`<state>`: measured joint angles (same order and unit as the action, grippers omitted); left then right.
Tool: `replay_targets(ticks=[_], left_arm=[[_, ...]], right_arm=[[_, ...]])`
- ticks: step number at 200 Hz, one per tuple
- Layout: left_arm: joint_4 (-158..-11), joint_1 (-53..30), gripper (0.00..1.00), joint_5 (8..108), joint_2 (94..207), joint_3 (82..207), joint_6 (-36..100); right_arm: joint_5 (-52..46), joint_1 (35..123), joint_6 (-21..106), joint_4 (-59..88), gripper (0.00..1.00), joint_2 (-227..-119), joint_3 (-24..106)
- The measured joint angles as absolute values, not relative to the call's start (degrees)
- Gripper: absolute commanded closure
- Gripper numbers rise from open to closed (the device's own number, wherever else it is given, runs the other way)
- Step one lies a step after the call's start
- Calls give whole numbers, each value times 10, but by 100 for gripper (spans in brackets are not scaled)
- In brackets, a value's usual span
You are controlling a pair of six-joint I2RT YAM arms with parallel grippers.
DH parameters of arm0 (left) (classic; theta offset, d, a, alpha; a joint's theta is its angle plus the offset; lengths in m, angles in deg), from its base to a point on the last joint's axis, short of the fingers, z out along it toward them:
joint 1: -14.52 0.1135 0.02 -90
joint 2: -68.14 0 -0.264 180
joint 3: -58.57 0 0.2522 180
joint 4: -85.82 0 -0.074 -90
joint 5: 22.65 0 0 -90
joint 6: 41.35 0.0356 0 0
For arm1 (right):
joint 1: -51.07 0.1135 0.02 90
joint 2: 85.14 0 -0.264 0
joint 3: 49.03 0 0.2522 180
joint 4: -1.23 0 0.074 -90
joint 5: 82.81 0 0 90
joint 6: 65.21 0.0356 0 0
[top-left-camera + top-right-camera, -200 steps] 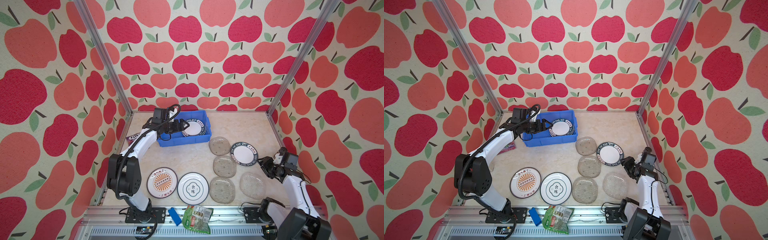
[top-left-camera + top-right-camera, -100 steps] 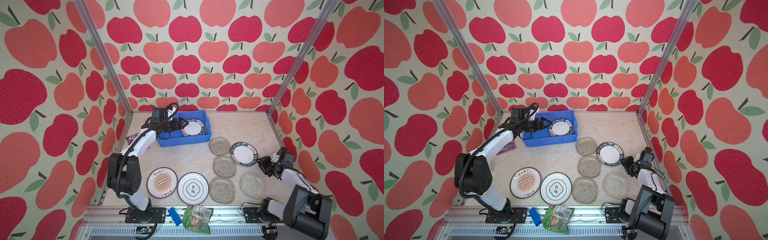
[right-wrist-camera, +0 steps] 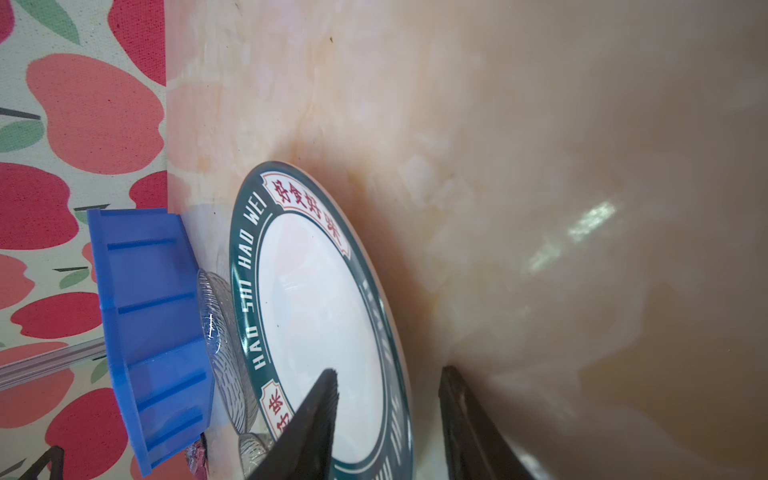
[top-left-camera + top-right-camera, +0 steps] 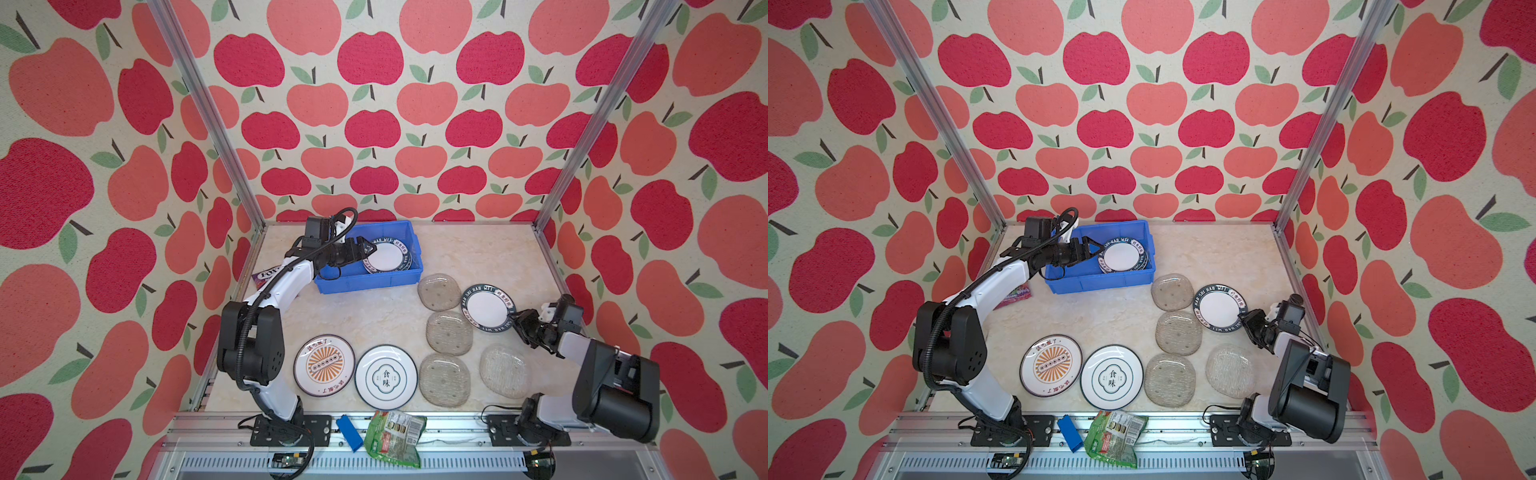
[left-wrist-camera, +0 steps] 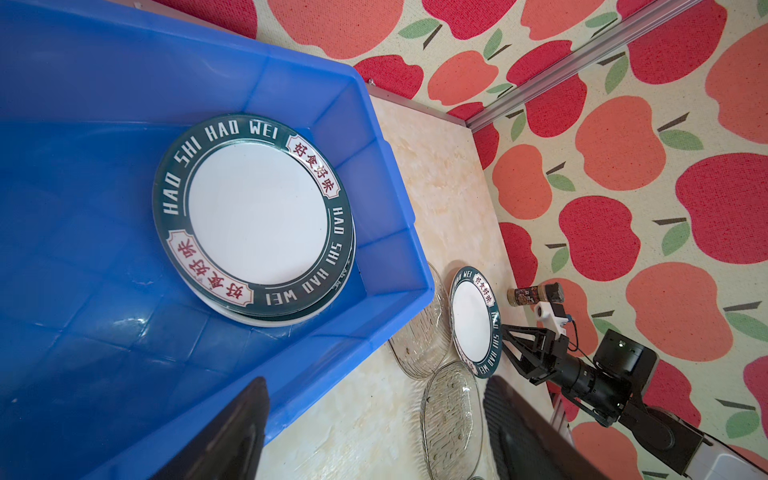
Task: Place the plates into the plastic bin on the countertop
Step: 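Grip the green-rimmed plate's rim with the right gripper and lift it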
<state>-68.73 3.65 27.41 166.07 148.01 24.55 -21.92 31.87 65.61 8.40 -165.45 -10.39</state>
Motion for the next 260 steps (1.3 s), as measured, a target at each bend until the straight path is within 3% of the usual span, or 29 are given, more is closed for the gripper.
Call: replay_targets(ticks=[33, 51, 74, 94, 122, 187, 260], left_arm=[[-687, 36, 18, 274, 1671, 1480, 244], [-687, 35, 18, 274, 1671, 1480, 243], [-687, 35, 18, 275, 1671, 1480, 243], [-687, 35, 18, 275, 1671, 1480, 243], [-687, 35, 18, 276, 1671, 1480, 243], [-686, 35, 18, 279, 1671, 1480, 244], [-686, 34, 18, 278, 1671, 1480, 241]], right_arm=[[-244, 319, 669, 17, 58, -1693, -104], [-249, 318, 675, -7, 64, -1705, -108], [-246, 318, 681, -19, 78, -1710, -114], [-244, 318, 682, -21, 80, -1712, -117], [-264, 317, 681, -29, 100, -1705, -123], [-237, 318, 684, 15, 100, -1644, -131], [-127, 319, 639, 265, 100, -1425, -103]])
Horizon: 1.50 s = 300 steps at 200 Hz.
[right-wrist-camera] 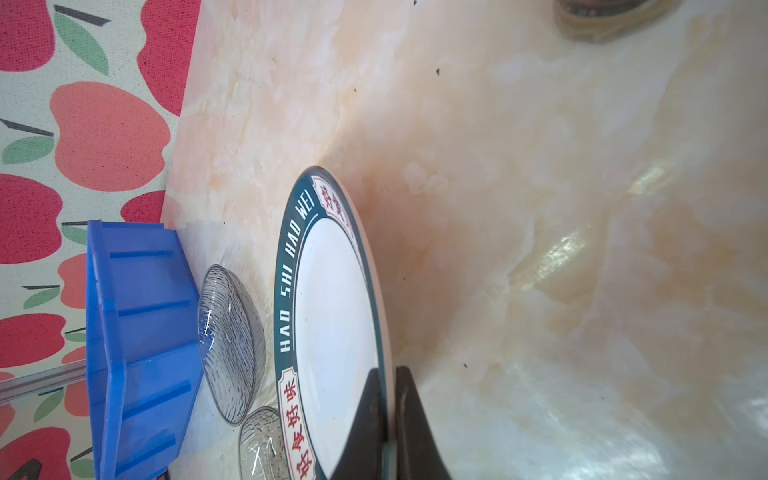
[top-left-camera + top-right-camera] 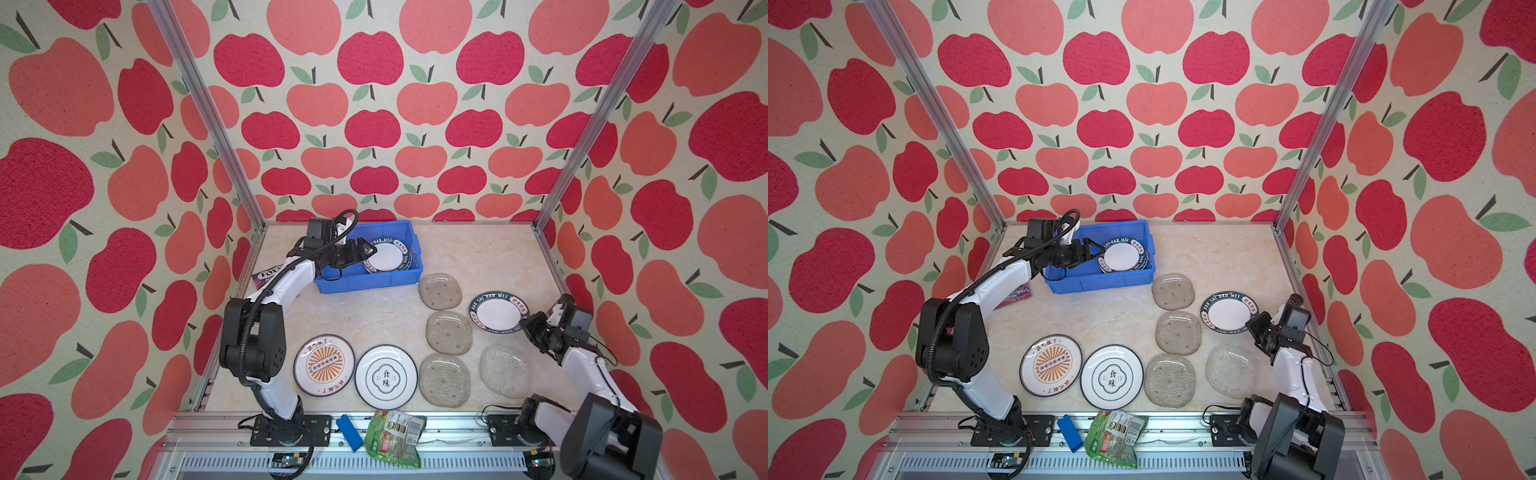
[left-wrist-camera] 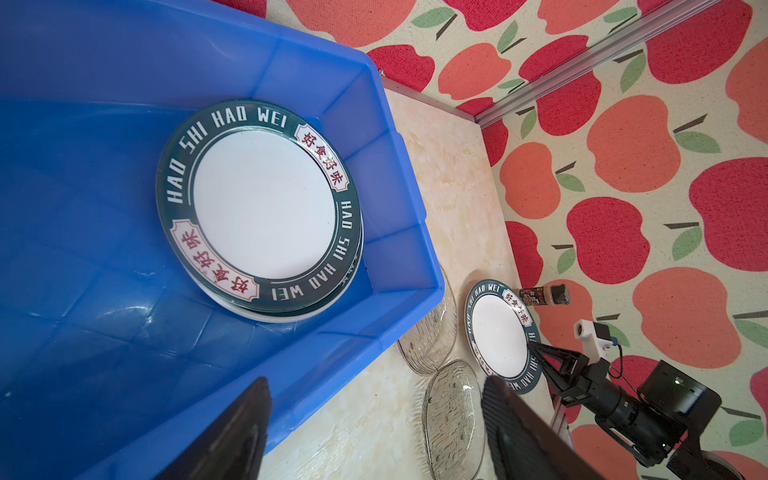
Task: Place the plates into the plastic bin on the countertop
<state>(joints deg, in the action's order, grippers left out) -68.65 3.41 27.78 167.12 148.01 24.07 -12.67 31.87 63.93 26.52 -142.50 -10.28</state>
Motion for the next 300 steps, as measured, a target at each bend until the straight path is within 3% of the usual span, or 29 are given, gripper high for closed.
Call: replay_targets(ticks=[28, 56, 107, 150, 221, 247, 254, 267, 286, 300], left_arm=[[-695, 31, 18, 265, 1671, 1480, 227], [-731, 26, 19, 232, 1671, 1481, 188], [-904, 27, 24, 154, 1671, 1458, 41], [-987, 30, 26, 118, 1671, 1411, -21], [-954, 35, 33, 123, 1641, 1381, 6], [-942, 38, 49, 132, 1636, 1381, 19], [-937, 38, 57, 135, 1636, 1381, 22], [-926, 41, 79, 140, 1636, 1381, 26], [-919, 48, 98, 142, 1636, 1381, 27], [-902, 54, 100, 156, 1636, 1382, 22]], right_arm=[[-97, 348, 636, 340, 100, -1343, -41], [-85, 442, 638, 348, 100, -1354, 48], [-96, 628, 676, 244, 100, -1514, 132], [-114, 694, 712, 156, 100, -1653, 206], [-163, 758, 750, 66, 100, -1772, 317], [-176, 774, 756, 61, 100, -1794, 340], [-180, 777, 758, 58, 100, -1798, 344], [-189, 780, 761, 56, 100, -1807, 353], [-195, 781, 763, 56, 100, -1816, 361], [-205, 784, 755, 47, 100, -1824, 363]])
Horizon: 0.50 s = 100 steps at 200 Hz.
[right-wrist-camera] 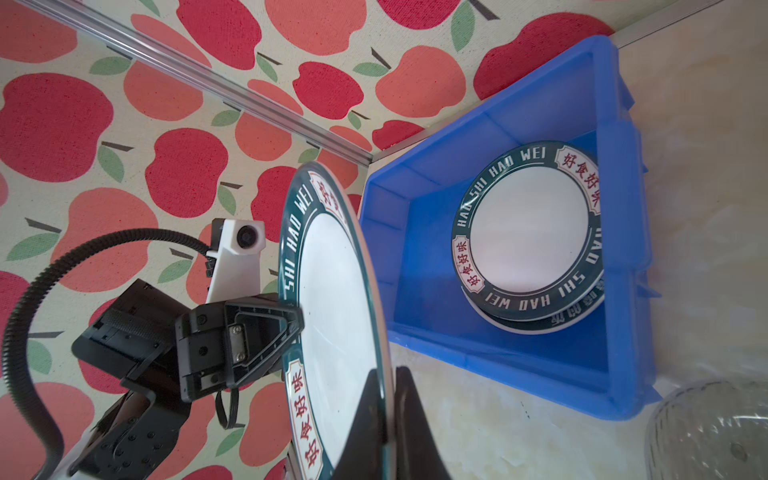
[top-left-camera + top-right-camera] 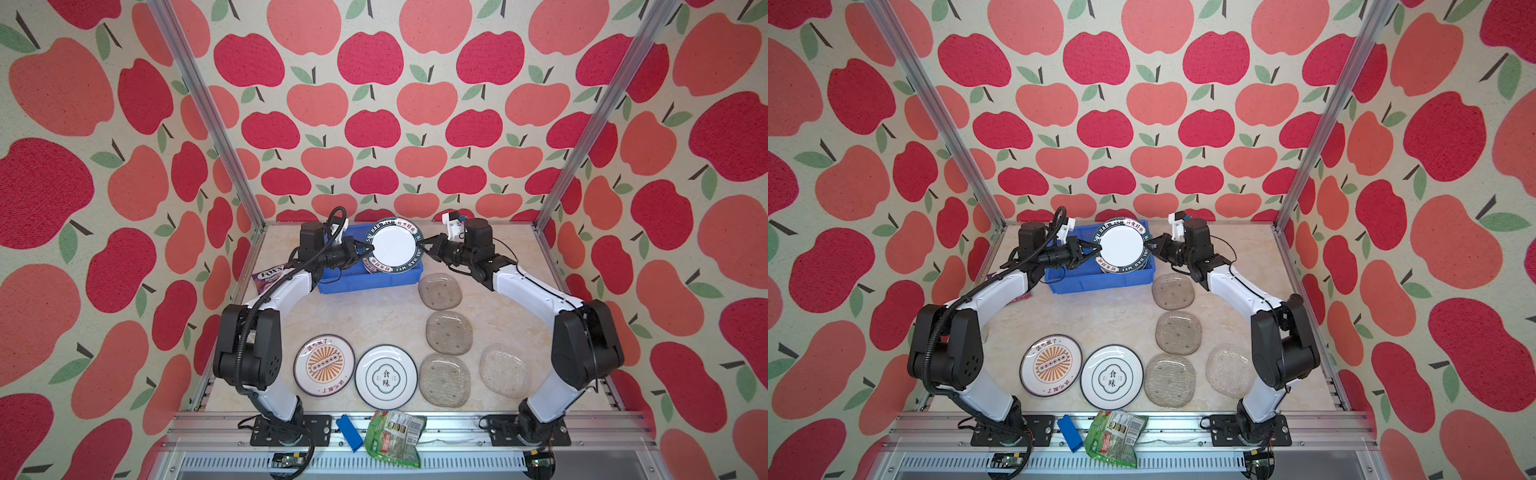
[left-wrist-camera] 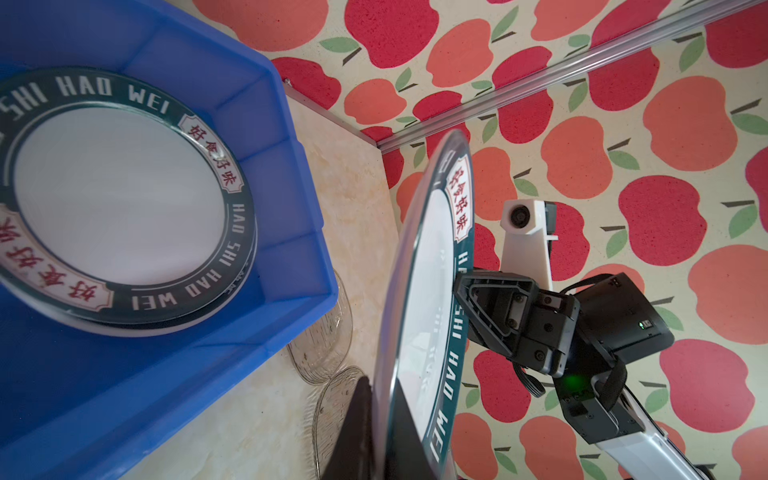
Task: Place the plates into the plastic bin on the countertop
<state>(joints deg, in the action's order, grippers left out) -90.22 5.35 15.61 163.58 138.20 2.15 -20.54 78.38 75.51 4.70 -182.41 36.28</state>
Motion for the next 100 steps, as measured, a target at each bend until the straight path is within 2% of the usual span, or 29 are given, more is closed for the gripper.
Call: replay_targets(ticks=[31, 59, 75, 100], left_arm=[[-883, 64, 100, 160, 1635, 1384, 23], [-855, 71, 100, 170, 1647, 1409, 35], [-851, 82, 100, 175, 1669, 1439, 37], [-831, 101, 100, 189, 1724, 1511, 53]], right_arm=[[-215, 788, 759, 39, 100, -1855, 381], [-223, 786, 769, 41, 60, -1880, 405], [-221, 777, 768, 47, 54, -1882, 408], [-216, 751, 769, 63, 54, -1881, 408]])
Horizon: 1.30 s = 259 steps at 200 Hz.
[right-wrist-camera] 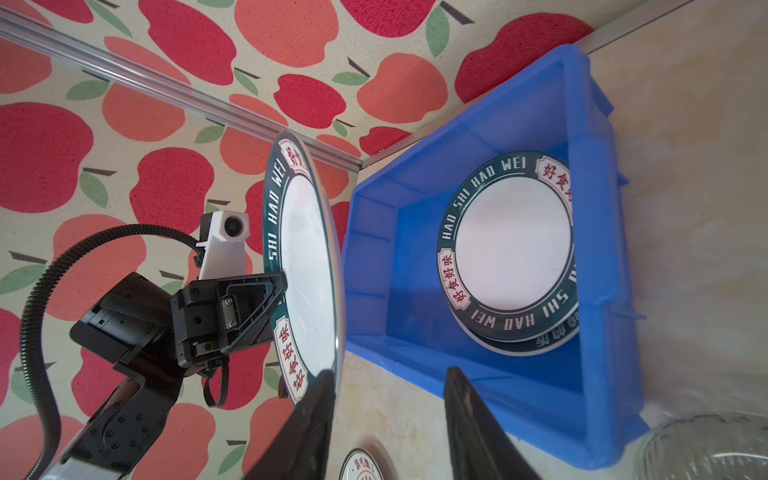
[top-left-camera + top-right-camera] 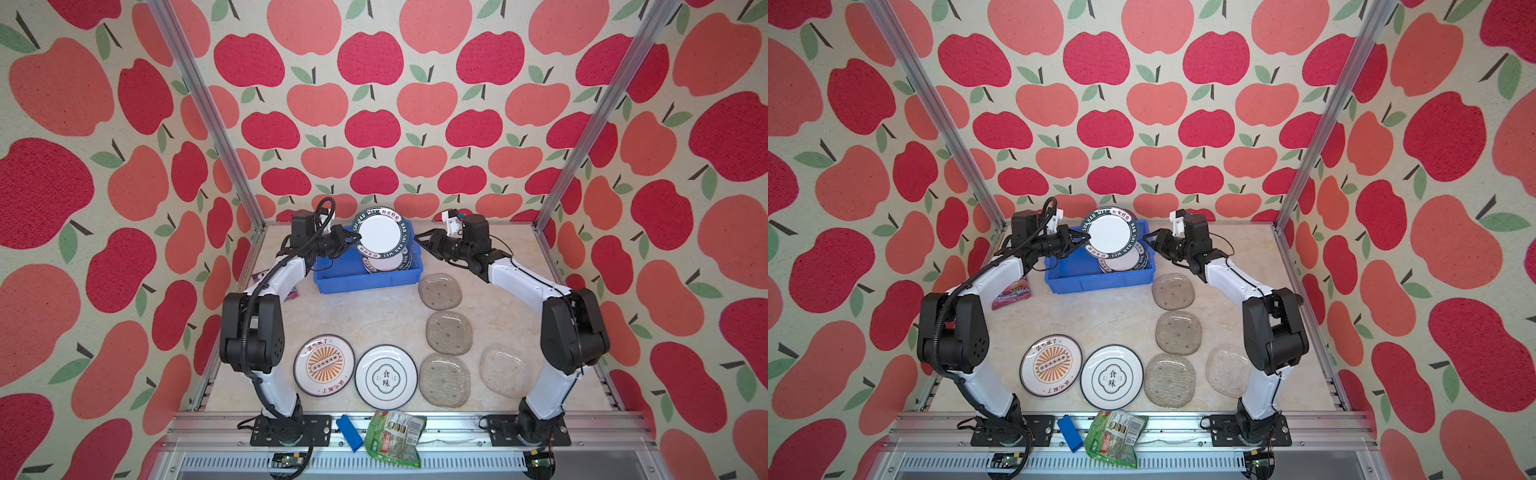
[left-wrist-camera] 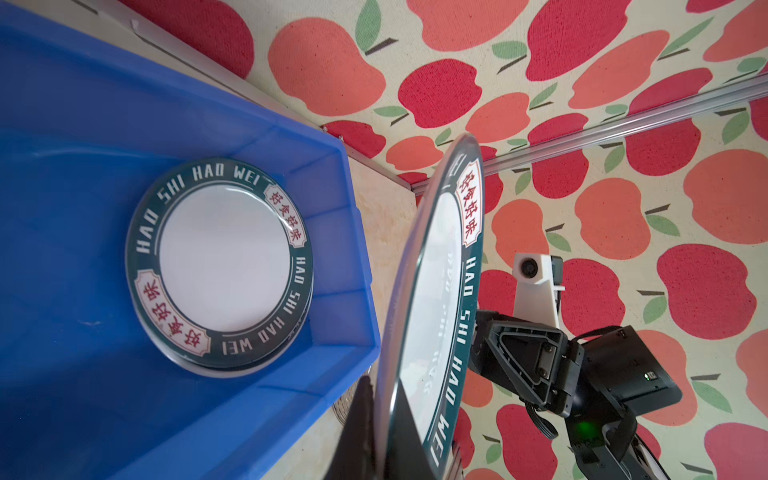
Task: Place the plates into the plastic bin on the countertop
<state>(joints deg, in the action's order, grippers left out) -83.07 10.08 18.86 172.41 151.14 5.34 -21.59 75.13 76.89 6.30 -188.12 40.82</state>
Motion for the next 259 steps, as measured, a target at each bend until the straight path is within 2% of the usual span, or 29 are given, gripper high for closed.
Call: replay_targets(ticks=[54, 115, 213, 226, 243, 259], left_arm=[[-724, 92, 100, 231, 1848, 1668, 128], [-631, 69, 100, 263, 1918, 1726, 176], [-576, 61, 100, 288, 2015, 1797, 186], [-565, 61, 87, 284, 2022, 1810, 187], [-557, 60, 60, 286, 2026, 1825, 188], [-552, 58, 53, 291, 2028, 1834, 197]], right_arm=[[-208, 720, 765, 80, 55, -1863, 389], [-211, 717, 761, 83, 55, -1859, 386], [-221, 709, 761, 82, 56, -1856, 370], [-222, 709, 761, 82, 56, -1856, 370], [-223, 709, 761, 82, 56, -1856, 370], [-223, 709, 761, 82, 55, -1856, 370]])
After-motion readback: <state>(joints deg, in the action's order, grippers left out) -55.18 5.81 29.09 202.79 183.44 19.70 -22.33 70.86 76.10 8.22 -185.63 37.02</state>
